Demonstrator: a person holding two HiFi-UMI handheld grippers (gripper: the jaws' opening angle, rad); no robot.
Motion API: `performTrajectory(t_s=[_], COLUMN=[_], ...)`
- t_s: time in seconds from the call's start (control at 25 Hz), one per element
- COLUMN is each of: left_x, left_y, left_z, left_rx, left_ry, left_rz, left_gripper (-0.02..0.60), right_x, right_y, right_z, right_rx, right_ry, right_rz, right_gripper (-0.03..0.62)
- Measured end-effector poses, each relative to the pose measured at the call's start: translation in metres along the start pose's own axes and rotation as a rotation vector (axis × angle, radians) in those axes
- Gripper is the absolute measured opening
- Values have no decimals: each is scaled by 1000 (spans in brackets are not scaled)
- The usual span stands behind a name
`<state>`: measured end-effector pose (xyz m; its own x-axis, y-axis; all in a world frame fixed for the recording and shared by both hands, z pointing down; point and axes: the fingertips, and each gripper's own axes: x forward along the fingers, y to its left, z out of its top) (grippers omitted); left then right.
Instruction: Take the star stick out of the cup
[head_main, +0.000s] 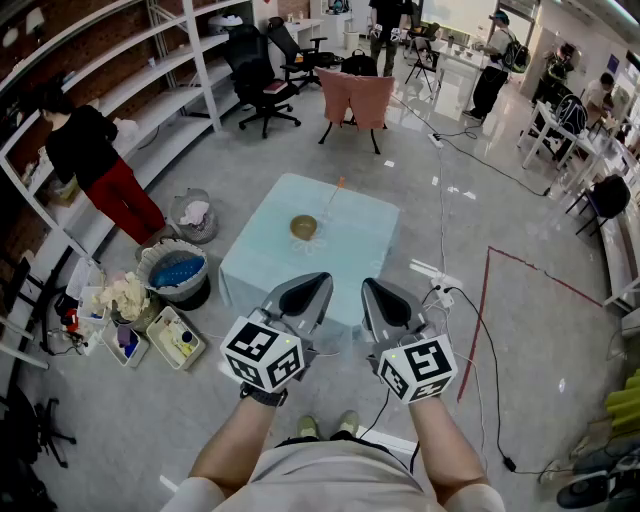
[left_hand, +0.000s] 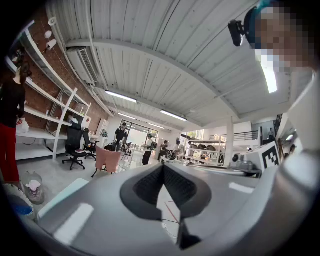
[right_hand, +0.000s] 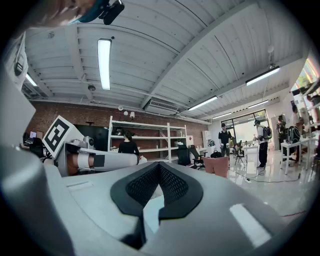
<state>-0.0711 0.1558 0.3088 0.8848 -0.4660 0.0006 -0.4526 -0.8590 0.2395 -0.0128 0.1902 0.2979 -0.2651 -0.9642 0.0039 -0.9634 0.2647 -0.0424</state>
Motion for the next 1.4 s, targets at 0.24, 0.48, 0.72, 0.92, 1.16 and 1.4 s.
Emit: performTrajectory(t_s=[0.24,0.48,0.72,0.92,1.16,1.4], left_x=[0,3,19,36,57,78], left_y=[-1,-5,-10,-19,-10,22], left_z=[2,-1,4,-7,-10,-11], left_rx=[4,-6,2,-5,-4,-16], left_ry=[-5,-14,-25,-12,5,-7], left_rz=[4,29,45,58,64,63], left_gripper=[5,5,5,5,5,5], right_x=[-2,-18,-25,-30,-13,25], right_y=[-1,-14,-37,-62,-75,-88], right_z=[7,12,20,11,4,-10], right_rx=[27,86,93,127,151,160], right_ry=[-22,-53,-72,-59,-49,-31], right_rz=[12,41,46,47,64,59], right_gripper=[5,3,3,3,3,3])
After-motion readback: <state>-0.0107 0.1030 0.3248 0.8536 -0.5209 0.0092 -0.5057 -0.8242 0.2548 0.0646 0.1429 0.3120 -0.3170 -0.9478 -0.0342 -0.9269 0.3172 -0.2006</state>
